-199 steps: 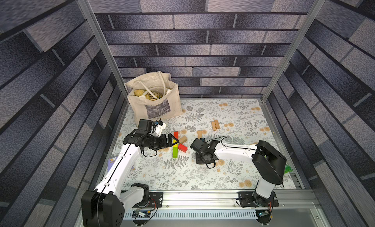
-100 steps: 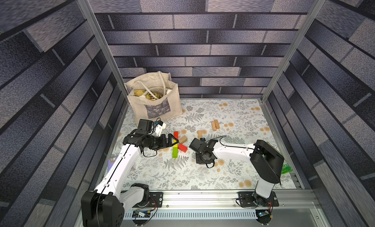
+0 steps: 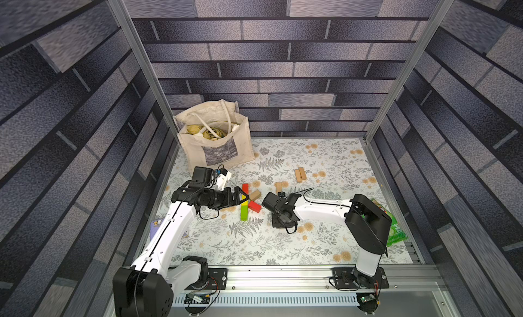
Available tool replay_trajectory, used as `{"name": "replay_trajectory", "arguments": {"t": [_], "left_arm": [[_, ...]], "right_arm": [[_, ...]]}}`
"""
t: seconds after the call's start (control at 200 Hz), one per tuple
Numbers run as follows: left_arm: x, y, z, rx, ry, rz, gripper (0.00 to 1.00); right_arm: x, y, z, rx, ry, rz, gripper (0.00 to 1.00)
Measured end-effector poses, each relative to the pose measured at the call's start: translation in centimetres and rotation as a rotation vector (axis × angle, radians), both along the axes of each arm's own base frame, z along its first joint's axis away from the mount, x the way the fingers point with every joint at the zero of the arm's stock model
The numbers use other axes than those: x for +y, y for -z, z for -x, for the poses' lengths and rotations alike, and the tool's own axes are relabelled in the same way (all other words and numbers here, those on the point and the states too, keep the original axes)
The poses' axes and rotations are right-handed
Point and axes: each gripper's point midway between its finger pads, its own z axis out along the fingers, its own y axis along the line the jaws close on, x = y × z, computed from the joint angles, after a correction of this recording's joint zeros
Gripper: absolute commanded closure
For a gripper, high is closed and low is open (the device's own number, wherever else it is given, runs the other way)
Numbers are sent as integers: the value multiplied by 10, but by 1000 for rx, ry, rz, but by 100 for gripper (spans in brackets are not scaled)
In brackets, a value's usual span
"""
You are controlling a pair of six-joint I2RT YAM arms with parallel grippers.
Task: Assemble the letter k with building blocks
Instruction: Assemble the building block at the center of the board.
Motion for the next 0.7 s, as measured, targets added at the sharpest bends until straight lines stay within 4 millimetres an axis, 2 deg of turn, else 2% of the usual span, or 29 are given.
{"name": "replay_trajectory", "arguments": {"t": [0.701], "left_arm": [[0,0,0,0,0,0,0]], "right_arm": [[0,1,-3,-5,2,25,79]]}}
